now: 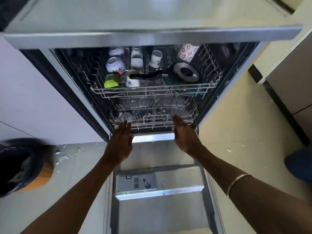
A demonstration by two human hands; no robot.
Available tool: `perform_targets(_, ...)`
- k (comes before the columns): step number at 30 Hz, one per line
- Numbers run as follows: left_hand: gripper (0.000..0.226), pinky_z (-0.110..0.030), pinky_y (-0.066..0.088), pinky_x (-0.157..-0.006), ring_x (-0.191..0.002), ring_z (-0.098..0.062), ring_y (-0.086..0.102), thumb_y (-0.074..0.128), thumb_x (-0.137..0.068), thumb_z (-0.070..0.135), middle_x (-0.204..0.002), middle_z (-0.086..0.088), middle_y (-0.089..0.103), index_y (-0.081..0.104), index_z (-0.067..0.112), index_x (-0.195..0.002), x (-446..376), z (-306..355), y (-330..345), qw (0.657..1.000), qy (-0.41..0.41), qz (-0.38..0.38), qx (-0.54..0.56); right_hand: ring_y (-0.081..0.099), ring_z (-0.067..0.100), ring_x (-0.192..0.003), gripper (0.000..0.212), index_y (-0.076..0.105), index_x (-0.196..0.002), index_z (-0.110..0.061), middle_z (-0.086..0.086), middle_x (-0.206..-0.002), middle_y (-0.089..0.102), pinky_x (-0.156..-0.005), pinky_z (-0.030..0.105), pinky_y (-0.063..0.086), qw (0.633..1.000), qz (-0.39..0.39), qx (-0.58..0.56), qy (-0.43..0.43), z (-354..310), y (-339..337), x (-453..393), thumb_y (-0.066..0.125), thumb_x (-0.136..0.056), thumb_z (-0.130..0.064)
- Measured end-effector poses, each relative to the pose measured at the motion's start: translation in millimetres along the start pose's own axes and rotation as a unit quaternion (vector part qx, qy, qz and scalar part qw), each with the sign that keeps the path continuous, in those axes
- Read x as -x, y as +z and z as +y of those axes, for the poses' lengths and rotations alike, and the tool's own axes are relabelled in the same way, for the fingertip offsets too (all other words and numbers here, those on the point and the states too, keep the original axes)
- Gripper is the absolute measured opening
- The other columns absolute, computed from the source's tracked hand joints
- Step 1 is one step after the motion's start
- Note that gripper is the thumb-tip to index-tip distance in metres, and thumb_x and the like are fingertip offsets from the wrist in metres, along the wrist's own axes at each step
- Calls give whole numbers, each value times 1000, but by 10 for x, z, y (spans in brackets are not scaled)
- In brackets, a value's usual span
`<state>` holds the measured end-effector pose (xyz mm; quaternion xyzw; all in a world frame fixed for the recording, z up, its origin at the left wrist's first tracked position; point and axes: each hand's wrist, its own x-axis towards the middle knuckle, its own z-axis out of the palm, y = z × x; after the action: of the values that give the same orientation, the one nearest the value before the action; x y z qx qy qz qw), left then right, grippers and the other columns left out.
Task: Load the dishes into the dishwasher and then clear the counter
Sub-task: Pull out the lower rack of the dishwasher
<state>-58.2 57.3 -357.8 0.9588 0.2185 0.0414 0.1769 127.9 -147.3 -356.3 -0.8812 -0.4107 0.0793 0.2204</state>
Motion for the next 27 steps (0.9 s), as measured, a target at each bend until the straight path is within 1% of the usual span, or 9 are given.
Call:
perform_targets(4, 60, -47, 28, -118, -148, -30, 21, 48, -98, 8, -158, -16, 26, 24, 6, -153, -351, -184, 447, 1000, 11, 14, -7, 24, 22, -148, 63, 19, -156, -12, 9, -162, 21, -118, 29, 24, 1000, -20, 23, 1, 287, 445, -224, 43, -98, -5)
perform_targets(7, 75, -43, 25, -119, -148, -31, 21, 50, -86, -7, -159, -16, 24, 21, 7, -154, -809, -236, 703, 999, 37, 30, -17, 28, 24, -146, 69, 17, -157, -13, 10, -162, 18, -117, 31, 29, 1000, -5, 17, -20, 448, 638, -570, 45, -95, 0)
perform_targets(10, 73, -43, 21, -120, -147, -35, 21, 51, -84, -4, -158, -21, 24, 23, 1, -152, -1305, -164, 938, 997, 54, 21, -50, 28, 28, -146, 77, 16, -155, -8, 14, -162, 17, -113, 24, 27, 997, -42, 29, -56, 571, 821, -942, 51, -89, 7)
perform_targets(11, 66, -43, 24, -117, -144, -36, 28, 51, -87, -1, -154, -21, 32, 31, 0, -149, -1422, -136, 1031, 998, 36, -3, -52, 27, 28, -146, 76, 16, -155, -6, 15, -161, 19, -112, 21, 26, 995, -68, 30, -59, 608, 901, -1026, 50, -88, 9)
perform_targets(13, 50, -42, 28, -103, -131, -33, 44, 50, -88, 2, -139, -17, 51, 48, 3, -137, -1516, -67, 1215, 997, 39, -16, -67, 42, 32, -136, 69, 23, -154, -6, 18, -153, 36, -103, 25, 38, 996, -84, 5, -25, 626, 1058, -1093, 48, -90, 9)
perform_targets(15, 44, -42, 31, -96, -120, -29, 53, 51, -85, 1, -124, -12, 61, 55, 8, -128, -1520, -47, 1348, 997, 42, 14, -66, 55, 34, -121, 58, 39, -148, -10, 18, -137, 53, -95, 34, 45, 999, -40, -5, 6, 654, 1183, -1108, 46, -92, 4)
perform_targets(19, 36, -39, 51, -81, -98, -32, 65, 54, -83, -1, -104, -13, 68, 63, 12, -115, -1465, -86, 1410, 998, -4, 51, -29, 64, 31, -107, 44, 61, -130, -14, 15, -117, 67, -91, 35, 51, 998, 56, 9, 15, 677, 1330, -1146, 47, -90, -1)
perform_targets(23, 40, -42, 49, -90, -108, -37, 60, 51, -86, -3, -112, -19, 65, 63, 11, -122, -1272, 25, 1382, 997, -37, 74, -7, 60, 35, -112, 31, 68, -119, -5, 19, -119, 65, -96, 41, 49, 999, 28, -22, 38, 697, 1303, -1083, 51, -94, -4)
perform_targets(27, 38, -44, 51, -90, -107, -35, 61, 39, -93, 1, -111, -18, 65, 66, 10, -119, -959, 92, 1463, 994, -51, 90, 25, 72, 22, -94, 22, 74, -109, -7, 12, -103, 74, -81, 28, 56, 994, 64, -63, 66, 650, 1355, -736, 58, -95, -6)
